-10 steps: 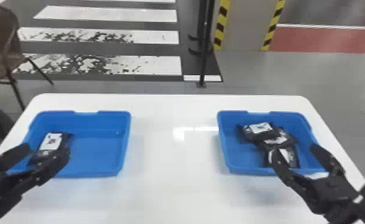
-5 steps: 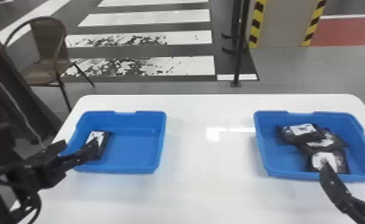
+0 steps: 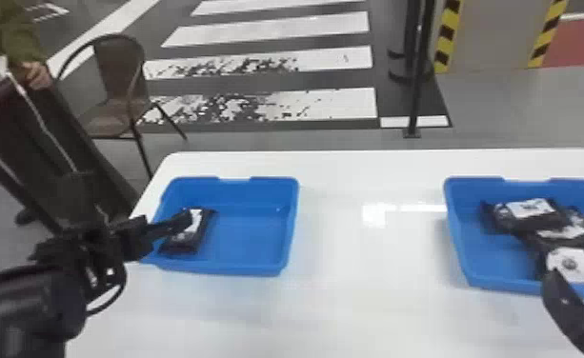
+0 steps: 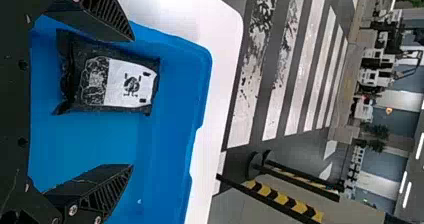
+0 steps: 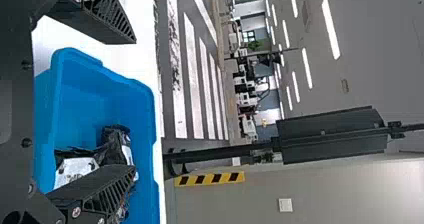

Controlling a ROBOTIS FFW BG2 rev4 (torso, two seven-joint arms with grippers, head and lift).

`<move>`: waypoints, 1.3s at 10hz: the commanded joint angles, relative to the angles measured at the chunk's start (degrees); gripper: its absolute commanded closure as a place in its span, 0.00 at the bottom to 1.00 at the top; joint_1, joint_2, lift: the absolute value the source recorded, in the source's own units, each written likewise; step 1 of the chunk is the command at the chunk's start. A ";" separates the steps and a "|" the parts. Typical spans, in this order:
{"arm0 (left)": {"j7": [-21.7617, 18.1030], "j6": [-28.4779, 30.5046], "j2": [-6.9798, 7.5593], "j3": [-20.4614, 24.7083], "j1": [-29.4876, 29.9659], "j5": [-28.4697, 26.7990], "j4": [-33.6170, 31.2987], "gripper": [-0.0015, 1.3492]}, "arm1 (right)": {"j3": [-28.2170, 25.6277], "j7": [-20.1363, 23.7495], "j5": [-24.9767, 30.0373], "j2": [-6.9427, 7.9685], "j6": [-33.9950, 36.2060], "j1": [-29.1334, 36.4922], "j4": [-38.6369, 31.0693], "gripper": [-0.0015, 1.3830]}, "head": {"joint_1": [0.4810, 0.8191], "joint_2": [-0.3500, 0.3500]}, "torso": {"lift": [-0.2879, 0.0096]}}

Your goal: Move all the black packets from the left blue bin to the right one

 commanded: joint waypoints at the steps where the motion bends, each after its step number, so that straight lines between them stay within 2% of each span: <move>1: 0.31 2.50 1.30 -2.42 -4.41 -1.14 5.67 0.11 | 1.38 0.00 -0.88 -0.53 0.48 -0.51 0.63 0.10 | 0.63 0.79 | 0.50; 3: 0.75 6.29 2.36 -4.82 -9.48 -1.94 11.58 0.11 | 1.95 0.00 -1.68 -0.71 0.76 -0.79 1.19 0.10 | 0.63 0.79 | 0.50; 4: 1.37 9.25 2.54 -5.62 -10.74 -4.11 11.86 0.11 | 2.18 0.09 -2.02 -0.71 1.04 -0.93 1.47 0.10 | 0.63 0.79 | 0.50; 6: 1.89 11.64 2.54 -5.96 -13.83 -5.36 16.64 0.11 | 2.29 0.44 -2.70 -0.71 1.88 -1.35 2.03 0.10 | 0.63 0.80 | 0.50; 10: 1.98 12.62 3.06 -7.56 -18.48 -6.85 24.94 0.18 | 2.75 0.71 -3.50 -0.71 2.73 -1.77 3.02 0.10 | 0.63 0.80 | 0.50; 12: 1.89 12.34 3.77 -9.16 -18.48 -6.28 25.36 0.60 | 2.75 0.79 -4.42 -0.71 3.15 -1.91 3.72 0.10 | 0.63 0.80 | 0.50; 13: 1.89 11.36 3.77 -8.93 -18.19 -6.62 25.36 0.74 | 2.86 0.79 -4.42 -0.71 3.15 -1.91 3.72 0.10 | 0.63 0.79 | 0.50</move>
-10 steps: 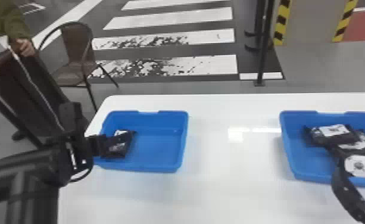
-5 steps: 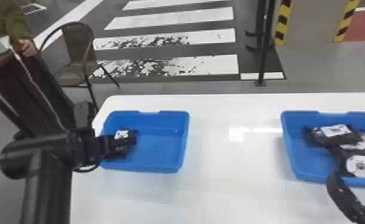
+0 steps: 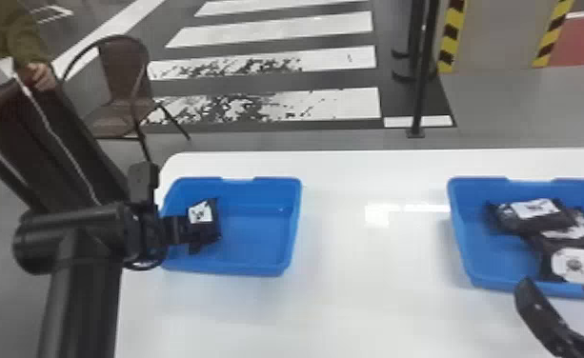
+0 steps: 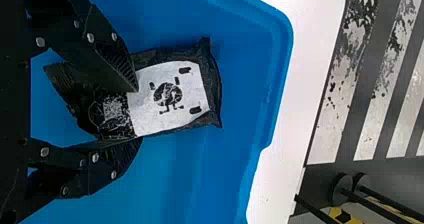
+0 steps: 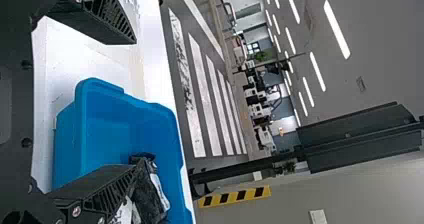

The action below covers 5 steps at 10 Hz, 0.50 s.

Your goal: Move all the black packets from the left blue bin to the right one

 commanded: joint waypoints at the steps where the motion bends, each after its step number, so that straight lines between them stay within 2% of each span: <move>1: 0.01 -1.08 0.05 0.61 0.61 -0.61 0.02 0.87 | 0.06 0.06 -0.19 -0.09 0.17 0.00 0.09 0.10 | 0.63 0.79 | 0.50; 2: -0.52 -1.93 0.40 0.15 1.31 -0.84 0.02 0.87 | 0.06 0.15 -0.42 -0.09 0.31 0.00 0.09 0.10 | 0.63 0.80 | 0.50; 3: -2.01 -5.58 0.49 -0.30 2.29 -0.49 -0.26 0.88 | 0.06 0.32 -0.87 -0.17 0.31 0.14 0.09 0.11 | 0.63 0.81 | 0.50; 4: -3.68 -6.71 0.22 -0.30 4.68 -0.27 -5.32 0.88 | 0.06 0.50 -1.10 -0.35 0.31 0.14 0.09 0.11 | 0.63 0.81 | 0.50; 5: -3.86 -6.71 -0.74 -0.19 9.18 0.19 -14.18 0.88 | 0.06 0.67 -1.22 -0.35 0.46 0.14 -0.19 0.11 | 0.63 0.80 | 0.50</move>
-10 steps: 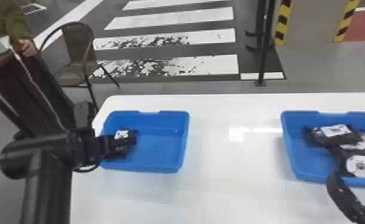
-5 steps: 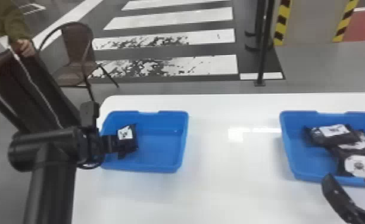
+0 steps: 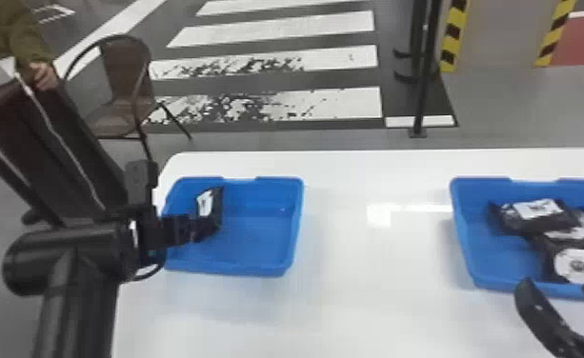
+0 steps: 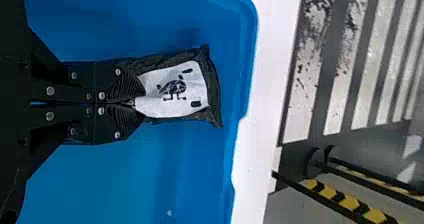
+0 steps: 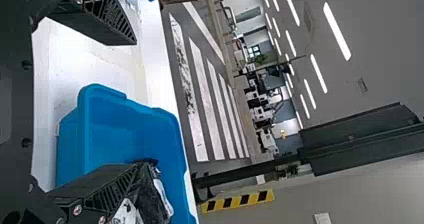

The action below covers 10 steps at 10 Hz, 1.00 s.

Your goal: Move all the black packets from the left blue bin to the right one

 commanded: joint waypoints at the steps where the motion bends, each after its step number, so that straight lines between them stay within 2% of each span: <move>1: -0.83 -1.16 -1.58 -0.16 6.61 0.31 -11.72 0.88 | 0.19 0.35 -0.08 -0.12 0.04 -0.41 -0.14 0.11 | 0.63 0.78 | 0.50; 3: -2.06 -4.53 -2.98 -3.48 13.65 -0.61 -23.67 0.88 | 0.42 2.20 -0.08 -0.38 0.04 -1.96 0.14 0.11 | 0.63 0.74 | 0.50; 5: -3.73 -7.21 -3.33 -8.05 17.30 -0.72 -30.14 0.88 | 2.71 4.48 -1.91 -1.44 0.47 -5.34 0.85 0.11 | 0.63 0.68 | 0.50; 8: -4.70 -9.31 -3.42 -15.93 17.86 2.94 -32.11 0.88 | 10.48 6.06 -7.74 -4.07 3.28 -11.81 3.66 0.11 | 0.63 0.61 | 0.50; 10: -4.96 -9.46 -3.25 -20.50 17.72 5.56 -32.25 0.88 | 12.19 6.42 -8.99 -4.42 3.42 -16.31 6.19 0.11 | 0.63 0.57 | 0.50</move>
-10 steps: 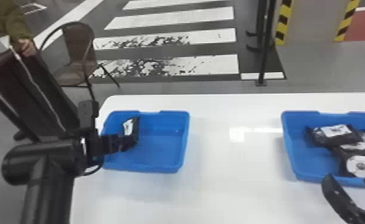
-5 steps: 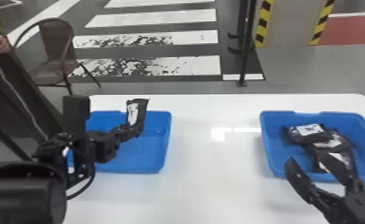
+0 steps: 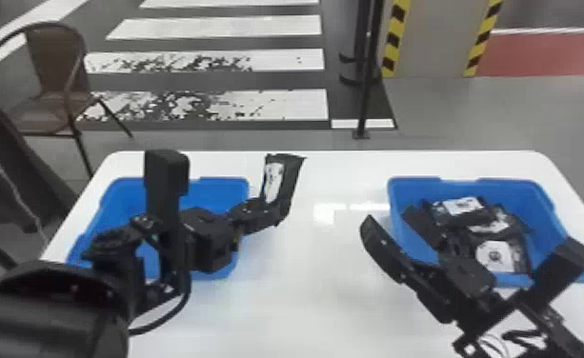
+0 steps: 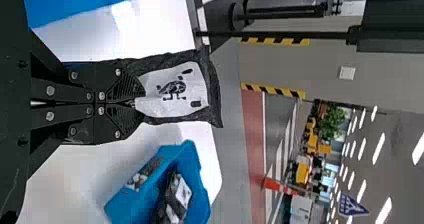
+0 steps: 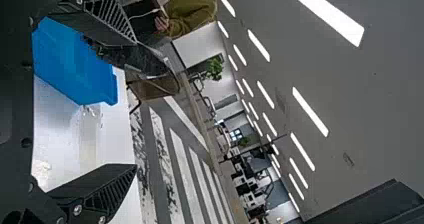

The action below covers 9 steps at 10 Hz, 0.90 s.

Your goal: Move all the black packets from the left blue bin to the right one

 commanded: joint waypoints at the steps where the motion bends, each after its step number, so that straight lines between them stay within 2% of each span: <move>1: -0.07 0.11 0.32 -3.47 -0.51 2.18 -0.04 0.88 | 0.89 0.00 -0.99 -0.16 0.04 -3.51 2.01 0.11 | 0.63 0.55 | 0.50; 4: -0.07 0.11 0.67 -7.01 -1.07 5.03 -0.04 0.88 | 2.15 -0.18 -1.90 -0.87 1.02 -7.03 4.40 0.11 | 0.63 0.46 | 0.50; 9: -0.07 0.96 0.93 -9.64 -2.06 8.12 0.10 0.88 | 2.61 -0.97 -2.13 -0.87 2.01 -9.70 6.65 0.11 | 0.63 0.40 | 0.50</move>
